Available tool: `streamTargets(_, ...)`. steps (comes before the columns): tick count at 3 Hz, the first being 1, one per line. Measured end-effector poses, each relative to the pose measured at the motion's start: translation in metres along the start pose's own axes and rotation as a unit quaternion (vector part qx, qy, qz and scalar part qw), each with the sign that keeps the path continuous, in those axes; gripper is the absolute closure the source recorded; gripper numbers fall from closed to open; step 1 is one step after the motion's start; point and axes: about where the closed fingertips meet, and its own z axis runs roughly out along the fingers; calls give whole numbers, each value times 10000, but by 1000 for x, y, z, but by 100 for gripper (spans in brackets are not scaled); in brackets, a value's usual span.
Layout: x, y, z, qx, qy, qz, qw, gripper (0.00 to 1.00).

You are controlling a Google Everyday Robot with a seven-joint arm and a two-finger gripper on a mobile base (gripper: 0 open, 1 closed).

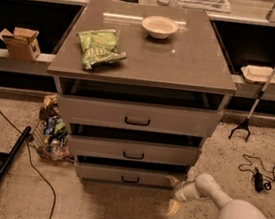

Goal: Close bottom drawer

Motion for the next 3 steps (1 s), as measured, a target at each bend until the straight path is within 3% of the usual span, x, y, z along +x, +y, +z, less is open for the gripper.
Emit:
streamTargets(1,-2,6,-15,30,120,-12,9999,0)
streamTargets(2,8,23,-63,77,498,194,9985,0)
streamTargets(3,9,48,-109,-72,732,456,9962,0)
